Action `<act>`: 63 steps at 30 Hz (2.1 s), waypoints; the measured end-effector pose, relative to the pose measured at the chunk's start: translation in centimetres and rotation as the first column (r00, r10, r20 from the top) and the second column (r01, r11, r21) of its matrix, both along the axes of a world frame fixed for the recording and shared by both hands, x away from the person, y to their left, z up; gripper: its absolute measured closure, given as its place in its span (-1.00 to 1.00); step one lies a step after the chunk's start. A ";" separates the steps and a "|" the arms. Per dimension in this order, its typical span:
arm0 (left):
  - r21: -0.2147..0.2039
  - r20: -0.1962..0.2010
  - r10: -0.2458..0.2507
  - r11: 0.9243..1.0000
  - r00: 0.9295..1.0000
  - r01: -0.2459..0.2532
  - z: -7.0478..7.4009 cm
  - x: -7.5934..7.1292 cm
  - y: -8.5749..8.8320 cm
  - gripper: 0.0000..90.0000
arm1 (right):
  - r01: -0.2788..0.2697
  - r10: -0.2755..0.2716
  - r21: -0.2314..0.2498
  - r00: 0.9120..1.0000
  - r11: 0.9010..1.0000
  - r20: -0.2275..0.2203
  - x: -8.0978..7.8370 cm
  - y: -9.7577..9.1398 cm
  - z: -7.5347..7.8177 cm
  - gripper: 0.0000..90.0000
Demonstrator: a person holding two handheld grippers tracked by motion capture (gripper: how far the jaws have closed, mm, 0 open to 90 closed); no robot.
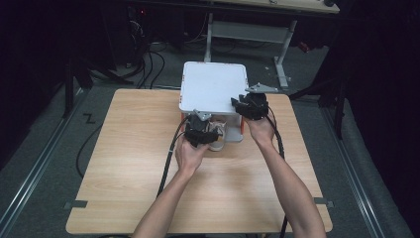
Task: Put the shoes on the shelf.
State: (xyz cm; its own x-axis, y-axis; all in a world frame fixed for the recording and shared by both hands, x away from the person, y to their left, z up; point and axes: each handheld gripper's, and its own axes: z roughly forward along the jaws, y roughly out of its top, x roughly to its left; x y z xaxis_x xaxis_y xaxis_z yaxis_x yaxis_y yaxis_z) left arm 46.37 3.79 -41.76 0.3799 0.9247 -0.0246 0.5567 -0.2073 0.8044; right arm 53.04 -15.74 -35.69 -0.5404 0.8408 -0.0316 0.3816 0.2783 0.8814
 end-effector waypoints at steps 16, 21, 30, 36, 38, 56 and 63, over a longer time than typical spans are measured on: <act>0.048 -0.054 0.012 0.999 0.998 -0.009 -0.6 -3.9 0.6 -0.54 | -0.001 0.001 -0.006 1.000 1.000 0.005 0.0 0.0 0.0 0.37; 0.051 -0.104 0.017 0.999 0.994 -0.011 -1.9 -3.9 0.2 -0.64 | 0.000 0.000 -0.004 1.000 1.000 0.003 0.0 0.0 0.0 0.37; 0.072 -0.140 0.046 0.997 0.989 -0.037 -3.1 -3.1 -1.1 -0.66 | -0.005 0.005 -0.012 1.000 1.000 0.005 -0.1 0.1 0.0 0.41; 0.094 -0.148 0.072 0.994 0.986 -0.059 -3.6 -2.6 -1.8 -0.65 | -0.006 0.007 -0.016 1.000 1.000 0.011 -0.1 0.1 0.0 0.41; 0.101 -0.140 0.091 0.992 0.986 -0.077 -3.7 -2.5 -2.0 -0.61 | -0.005 0.005 -0.016 1.000 1.000 0.011 -0.1 0.1 0.0 0.41; 0.088 -0.106 0.123 0.990 0.987 -0.114 -3.9 -0.4 -2.4 -0.28 | -0.002 0.002 -0.009 1.000 1.000 0.012 -0.1 0.2 0.0 0.41; 0.070 -0.068 0.132 0.989 0.989 -0.127 -4.4 0.8 -3.1 -0.14 | -0.003 0.003 -0.008 1.000 1.000 0.011 -0.1 0.1 0.0 0.41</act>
State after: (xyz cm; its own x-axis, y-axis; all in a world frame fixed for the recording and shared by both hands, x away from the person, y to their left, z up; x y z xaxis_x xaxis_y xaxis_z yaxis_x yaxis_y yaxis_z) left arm 47.15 0.67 -46.14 0.2565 0.9664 0.0147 0.6386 -0.1809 0.7480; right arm 52.96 -15.61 -35.73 -0.5425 0.8389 -0.0440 0.3713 0.2864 0.8833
